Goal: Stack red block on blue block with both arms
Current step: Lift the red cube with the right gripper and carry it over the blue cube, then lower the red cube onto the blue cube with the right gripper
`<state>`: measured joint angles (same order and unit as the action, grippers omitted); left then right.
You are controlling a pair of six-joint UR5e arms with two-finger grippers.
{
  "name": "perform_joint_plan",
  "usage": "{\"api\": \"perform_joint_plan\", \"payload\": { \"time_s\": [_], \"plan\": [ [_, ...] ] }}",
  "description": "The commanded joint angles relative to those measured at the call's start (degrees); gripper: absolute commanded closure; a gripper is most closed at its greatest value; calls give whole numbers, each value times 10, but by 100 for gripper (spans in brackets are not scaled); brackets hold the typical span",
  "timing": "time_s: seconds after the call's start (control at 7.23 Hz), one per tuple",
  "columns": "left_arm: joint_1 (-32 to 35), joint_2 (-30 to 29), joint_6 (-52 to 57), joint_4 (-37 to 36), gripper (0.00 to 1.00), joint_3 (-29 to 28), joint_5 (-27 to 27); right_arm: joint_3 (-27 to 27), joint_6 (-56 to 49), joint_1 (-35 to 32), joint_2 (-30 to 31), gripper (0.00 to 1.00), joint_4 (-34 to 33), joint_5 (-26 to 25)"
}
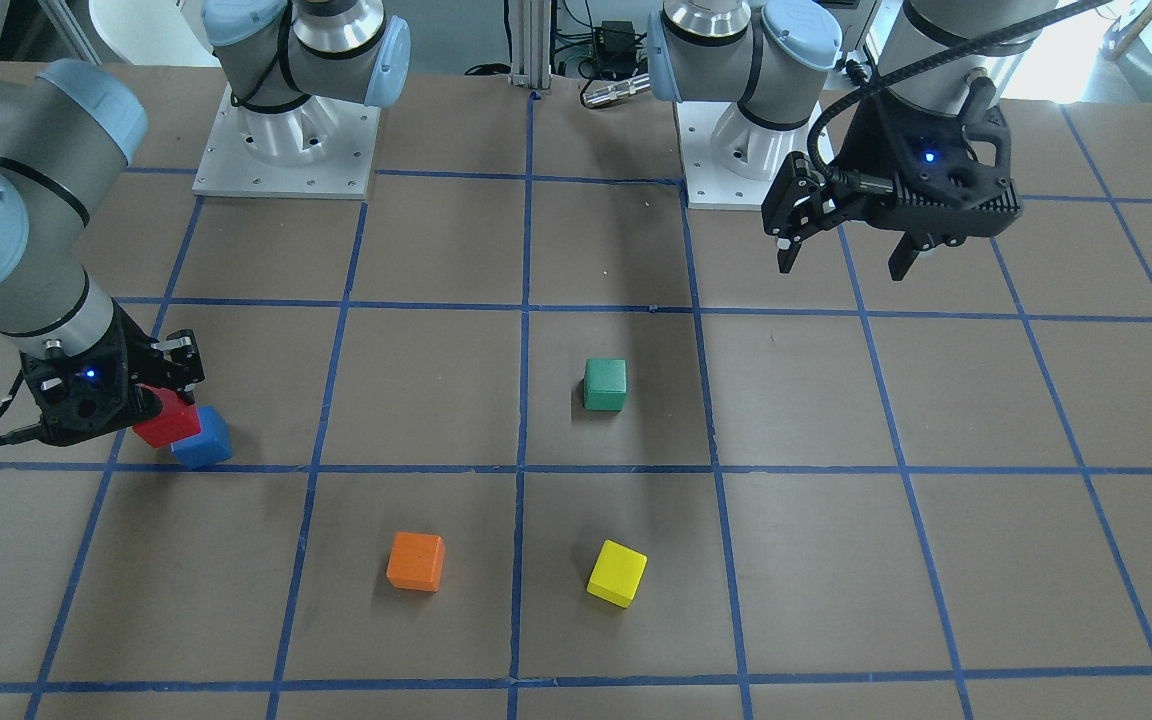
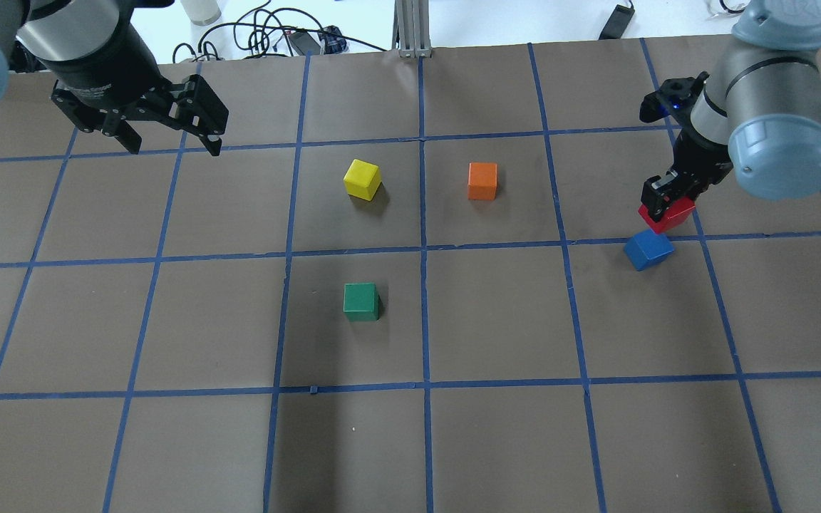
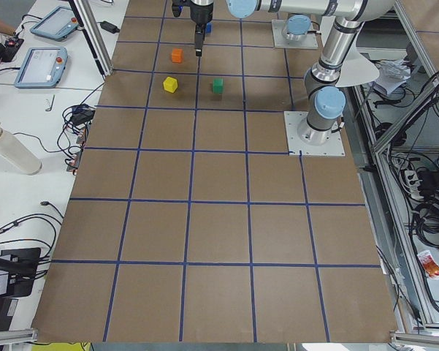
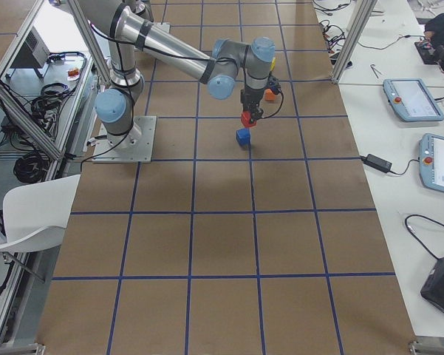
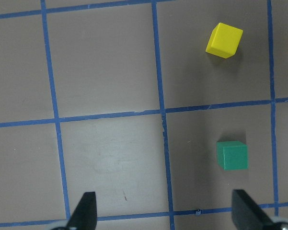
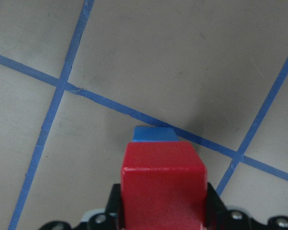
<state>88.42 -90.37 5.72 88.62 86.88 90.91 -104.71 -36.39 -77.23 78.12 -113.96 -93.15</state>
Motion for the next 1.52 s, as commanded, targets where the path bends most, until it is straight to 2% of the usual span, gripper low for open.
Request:
{"api": "perform_joint_plan", "payload": {
  "time_s": [0.0, 0.83, 0.97, 1.11, 1.24, 1.38],
  "plan": [
    [0, 0, 0, -5, 0, 6, 1, -8, -3, 5, -22, 100, -9, 2],
    [0, 2, 0, -5, 0, 7, 0, -27, 3, 15, -29, 100, -9, -1],
    [0, 2, 1, -5, 0, 7, 0, -27, 4, 15, -29, 97, -9, 0],
    [0, 1, 0, -6, 0, 7, 0, -26, 3, 15, -29, 81, -10, 2],
    [0, 2, 1, -5, 0, 7, 0, -24, 4, 15, -29, 72, -19, 3],
    [0, 2, 1, -5, 0, 7, 0, -22, 4, 15, -31, 79, -23, 6]
  ]
}}
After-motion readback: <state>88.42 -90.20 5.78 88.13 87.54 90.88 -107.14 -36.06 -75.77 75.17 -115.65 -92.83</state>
